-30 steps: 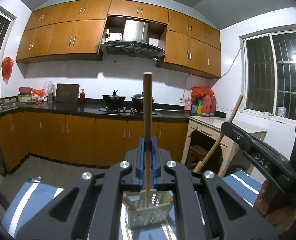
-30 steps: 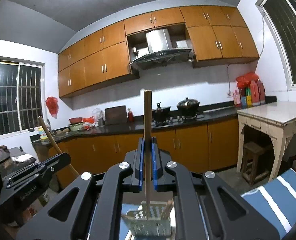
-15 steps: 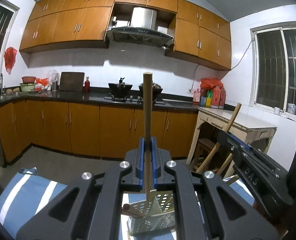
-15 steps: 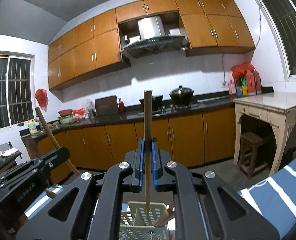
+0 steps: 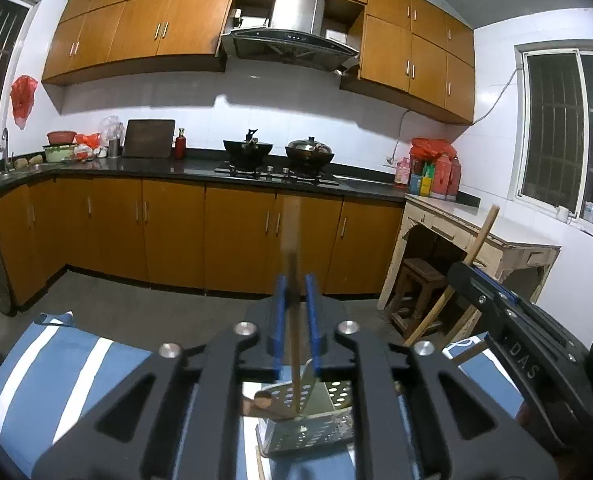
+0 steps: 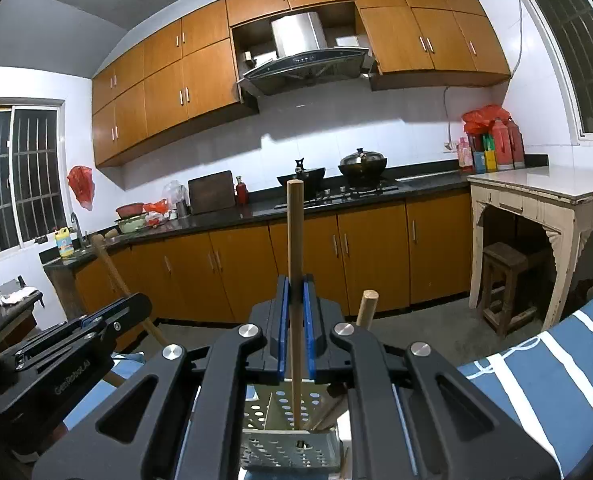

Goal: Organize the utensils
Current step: 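Lower the left tool's chopstick into the holder while the right tool inserts its own, then open both tools and pull back toward the loose chopsticks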

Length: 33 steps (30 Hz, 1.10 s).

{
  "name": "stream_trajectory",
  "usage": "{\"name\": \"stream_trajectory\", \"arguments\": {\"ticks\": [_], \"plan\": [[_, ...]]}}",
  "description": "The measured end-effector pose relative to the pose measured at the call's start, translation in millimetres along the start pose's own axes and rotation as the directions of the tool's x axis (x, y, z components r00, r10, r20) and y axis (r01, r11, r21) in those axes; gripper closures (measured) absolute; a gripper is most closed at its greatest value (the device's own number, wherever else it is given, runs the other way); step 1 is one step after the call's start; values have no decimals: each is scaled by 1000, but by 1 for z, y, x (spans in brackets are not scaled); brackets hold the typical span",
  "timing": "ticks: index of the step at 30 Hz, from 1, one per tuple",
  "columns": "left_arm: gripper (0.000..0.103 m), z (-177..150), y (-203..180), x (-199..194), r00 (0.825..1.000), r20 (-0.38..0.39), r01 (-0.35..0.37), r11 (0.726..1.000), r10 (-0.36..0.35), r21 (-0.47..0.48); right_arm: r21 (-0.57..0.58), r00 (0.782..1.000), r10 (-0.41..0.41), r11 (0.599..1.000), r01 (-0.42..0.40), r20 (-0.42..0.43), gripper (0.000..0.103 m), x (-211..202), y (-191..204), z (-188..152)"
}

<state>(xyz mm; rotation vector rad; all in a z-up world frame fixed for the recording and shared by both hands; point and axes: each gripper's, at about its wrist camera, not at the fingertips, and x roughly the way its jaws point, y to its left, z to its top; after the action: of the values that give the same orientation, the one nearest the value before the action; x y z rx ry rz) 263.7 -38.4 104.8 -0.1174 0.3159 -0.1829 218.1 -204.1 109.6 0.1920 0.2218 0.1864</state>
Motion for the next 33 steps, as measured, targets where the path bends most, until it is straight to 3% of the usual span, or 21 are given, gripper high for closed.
{"name": "stream_trajectory", "arguments": {"ticks": [1, 5, 9, 14, 18, 22, 27, 33], "plan": [[79, 1, 2, -1, 1000, 4, -3, 1000, 3, -3, 1, 1000, 1, 1000, -1, -5, 95, -1, 0, 1], [78, 3, 4, -11, 1000, 12, -2, 1000, 2, -6, 1, 1000, -5, 1000, 5, -11, 91, -6, -2, 5], [76, 8, 3, -25, 1000, 28, 4, 1000, -4, -12, -7, 1000, -15, 1000, 15, 7, 72, -19, -2, 8], [68, 7, 3, -61, 998, 57, 2, 1000, -2, -6, -21, 999, -33, 999, 33, 16, 69, -52, -7, 6], [63, -12, 13, -94, 999, 42, -14, 1000, 15, -10, -9, 998, -60, 998, 60, -26, 67, -76, -21, -13], [59, -43, 27, -113, 999, -12, -48, 999, 48, -13, 11, 988, -86, 996, 88, -127, 66, -85, -34, -49], [54, -99, 43, -109, 986, -146, -84, 996, 82, -10, 55, 937, -81, 993, 106, -340, 66, -78, -40, -120], [54, -166, 59, -82, 931, -352, -111, 993, 94, -30, 57, 851, -21, 997, 59, -525, 66, -62, -17, -187]]}}
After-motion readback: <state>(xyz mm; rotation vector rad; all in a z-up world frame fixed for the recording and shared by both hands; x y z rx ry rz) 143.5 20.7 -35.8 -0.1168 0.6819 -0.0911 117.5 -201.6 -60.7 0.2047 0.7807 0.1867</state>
